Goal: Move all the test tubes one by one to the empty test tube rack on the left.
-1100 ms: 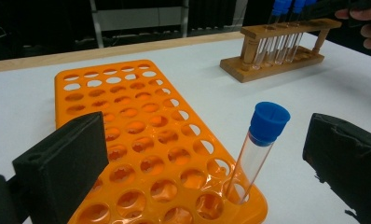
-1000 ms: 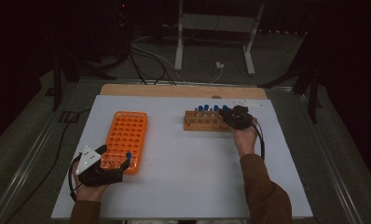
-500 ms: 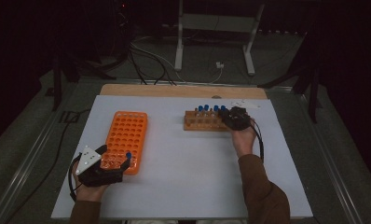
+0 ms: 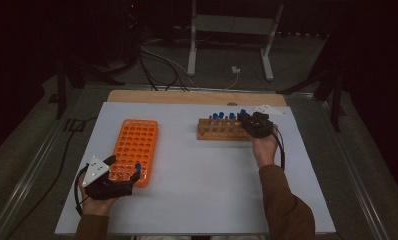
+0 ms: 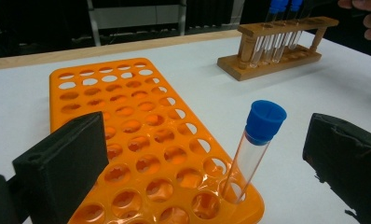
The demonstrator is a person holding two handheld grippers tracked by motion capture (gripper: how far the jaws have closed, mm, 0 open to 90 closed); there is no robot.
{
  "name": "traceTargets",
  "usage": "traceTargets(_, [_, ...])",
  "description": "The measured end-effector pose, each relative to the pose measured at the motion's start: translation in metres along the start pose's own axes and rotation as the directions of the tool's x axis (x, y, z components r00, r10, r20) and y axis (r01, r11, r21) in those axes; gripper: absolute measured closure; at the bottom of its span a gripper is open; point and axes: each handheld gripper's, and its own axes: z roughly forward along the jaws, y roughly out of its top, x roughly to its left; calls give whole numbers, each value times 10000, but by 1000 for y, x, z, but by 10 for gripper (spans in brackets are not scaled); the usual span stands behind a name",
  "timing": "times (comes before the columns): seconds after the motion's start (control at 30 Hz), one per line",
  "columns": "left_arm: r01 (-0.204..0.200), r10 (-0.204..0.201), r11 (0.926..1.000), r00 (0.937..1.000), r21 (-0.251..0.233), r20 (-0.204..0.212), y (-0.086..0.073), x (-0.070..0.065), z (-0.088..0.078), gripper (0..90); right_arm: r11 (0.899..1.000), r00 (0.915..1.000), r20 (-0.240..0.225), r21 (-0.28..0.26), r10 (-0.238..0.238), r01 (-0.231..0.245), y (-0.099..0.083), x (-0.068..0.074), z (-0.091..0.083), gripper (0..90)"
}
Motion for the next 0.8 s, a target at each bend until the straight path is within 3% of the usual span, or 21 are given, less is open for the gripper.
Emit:
traceTargets(0.37, [129, -128, 9999, 9996, -59, 247, 4, -2, 1, 5, 9976, 9988, -195, -531, -459, 448, 19, 4, -19, 769])
traceTargets(0.6, [-52, 58, 9998, 9994, -180, 341, 13, -6, -1, 5, 9953, 9971, -204, -654, -728, 713, 25, 8, -30, 769])
traceTargets(0.8, [-240, 249, 9992, 9993, -308, 288, 20, -7, -5, 6, 9932, 9936, -589, -716, -962, 919, 30, 14, -39, 769])
